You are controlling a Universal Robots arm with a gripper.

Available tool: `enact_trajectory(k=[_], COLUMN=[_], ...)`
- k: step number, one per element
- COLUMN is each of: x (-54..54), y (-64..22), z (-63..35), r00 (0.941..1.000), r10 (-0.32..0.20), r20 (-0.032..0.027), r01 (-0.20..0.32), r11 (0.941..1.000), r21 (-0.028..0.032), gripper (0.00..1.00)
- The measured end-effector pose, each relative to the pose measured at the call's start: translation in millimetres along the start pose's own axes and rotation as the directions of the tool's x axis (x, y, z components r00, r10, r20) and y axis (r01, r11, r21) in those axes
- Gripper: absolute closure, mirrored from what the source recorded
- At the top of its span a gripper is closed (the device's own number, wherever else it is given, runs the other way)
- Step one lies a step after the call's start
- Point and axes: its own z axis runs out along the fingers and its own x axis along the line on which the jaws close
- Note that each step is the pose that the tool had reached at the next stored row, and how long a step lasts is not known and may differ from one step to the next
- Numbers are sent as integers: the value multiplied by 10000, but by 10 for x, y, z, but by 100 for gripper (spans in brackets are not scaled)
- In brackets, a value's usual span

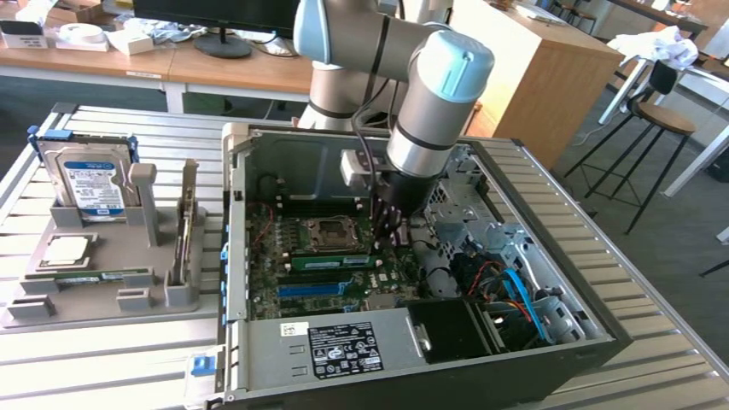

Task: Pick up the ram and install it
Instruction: 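Press down the ram until it locks into place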

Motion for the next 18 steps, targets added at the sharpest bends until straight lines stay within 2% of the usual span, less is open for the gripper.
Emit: enact_trajectory(k=[18], x=[-4], y=[0], z=[14], r00=[10000], r10=[-1], r20=[33], r01=[1], r11=[10000], r21=[1], gripper=[90])
